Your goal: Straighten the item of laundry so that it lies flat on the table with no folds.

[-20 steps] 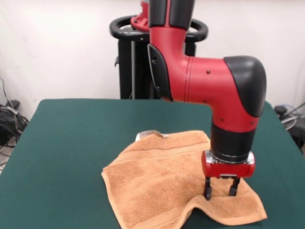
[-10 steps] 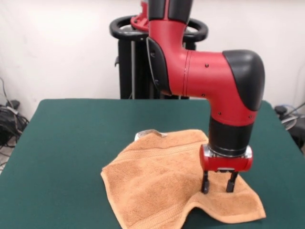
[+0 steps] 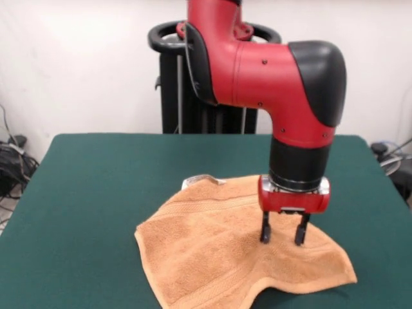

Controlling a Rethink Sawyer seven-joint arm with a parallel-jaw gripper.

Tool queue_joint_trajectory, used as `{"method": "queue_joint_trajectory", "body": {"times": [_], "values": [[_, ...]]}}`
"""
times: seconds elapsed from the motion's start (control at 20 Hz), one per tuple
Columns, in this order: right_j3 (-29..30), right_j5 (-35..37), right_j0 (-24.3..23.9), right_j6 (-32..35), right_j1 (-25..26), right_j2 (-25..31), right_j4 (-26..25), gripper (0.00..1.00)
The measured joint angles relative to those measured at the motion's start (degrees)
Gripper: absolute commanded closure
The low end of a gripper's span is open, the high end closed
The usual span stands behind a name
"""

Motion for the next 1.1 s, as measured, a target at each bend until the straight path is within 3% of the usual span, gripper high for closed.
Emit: {"method": "queue_joint_trajectory", "body": {"times": [1.1], "values": [[1.7,7.4,-3.5,0.0,-3.4,-0.1,-0.3,0.0]]}}
